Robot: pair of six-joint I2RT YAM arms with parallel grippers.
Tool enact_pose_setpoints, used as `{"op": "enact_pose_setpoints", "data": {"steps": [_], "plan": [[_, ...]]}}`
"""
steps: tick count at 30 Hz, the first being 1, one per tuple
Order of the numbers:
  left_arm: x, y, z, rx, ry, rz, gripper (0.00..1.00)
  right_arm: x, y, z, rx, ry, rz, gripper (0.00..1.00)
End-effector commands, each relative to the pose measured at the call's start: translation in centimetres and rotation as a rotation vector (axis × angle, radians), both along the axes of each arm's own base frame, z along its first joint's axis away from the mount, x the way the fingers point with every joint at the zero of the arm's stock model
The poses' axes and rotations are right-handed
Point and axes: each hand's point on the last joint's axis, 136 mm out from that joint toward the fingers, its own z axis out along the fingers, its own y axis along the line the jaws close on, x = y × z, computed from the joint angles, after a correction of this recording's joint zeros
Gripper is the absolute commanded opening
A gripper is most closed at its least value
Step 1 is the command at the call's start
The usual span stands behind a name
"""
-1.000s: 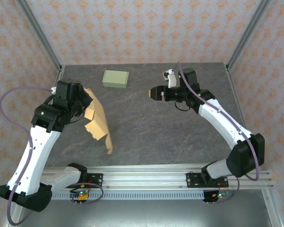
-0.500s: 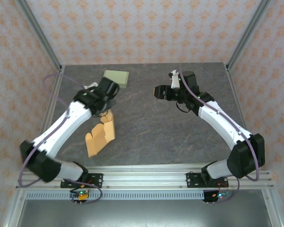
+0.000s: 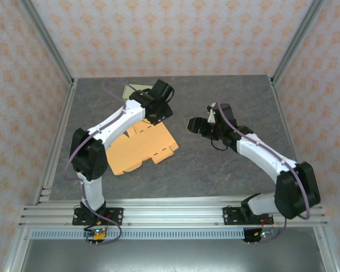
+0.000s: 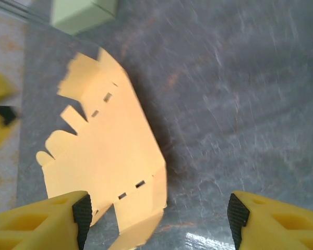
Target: Fold the paper box
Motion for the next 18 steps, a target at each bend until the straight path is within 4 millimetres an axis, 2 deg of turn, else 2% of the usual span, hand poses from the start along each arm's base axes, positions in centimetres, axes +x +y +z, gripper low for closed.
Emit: {"op": "enact_pose_setpoints", "data": {"steps": [1,2,3,4,5,6,9,13,16,18], "plan": [[0.2,4.4,3.0,-0.004,-0.096,0.025,0.52,0.1,2.8,-0.4,0.067,0.096,-0.097,0.71],[0.0,6.1,2.9,0.002,-0.103,0.054,0.67,-0.3,3.5,-0.9,0.055,0.153,-0.127,0.71],[-0.3,7.9,2.7,0.01,-0.104,0.089,0.77,-0.8,4.0,-1.5,0.041,0.212,-0.18,0.71],[-0.6,9.5,2.5,0.018,-0.105,0.114,0.79,-1.4,4.3,-2.2,0.03,0.269,-0.236,0.71],[-1.0,11.0,2.3,0.027,-0.103,0.126,0.91,-2.1,4.6,-2.8,0.033,0.322,-0.295,0.71],[-1.5,12.4,2.2,0.04,-0.103,0.138,0.98,-2.7,5.2,-3.4,0.053,0.368,-0.349,0.71],[-2.6,16.0,1.7,0.072,-0.11,0.19,1.0,-4.5,7.4,-4.7,0.133,0.464,-0.446,0.69],[-4.3,19.9,0.3,0.092,-0.075,0.277,1.0,-5.4,10.1,-5.5,0.134,0.483,-0.438,0.68],[-4.0,20.2,-1.7,-0.06,-0.054,0.283,1.0,-5.8,11.6,-7.2,0.11,0.519,-0.429,0.58],[-3.9,20.3,-2.3,-0.091,-0.038,0.272,1.0,-6.2,12.4,-8.4,0.115,0.566,-0.426,0.53]]}}
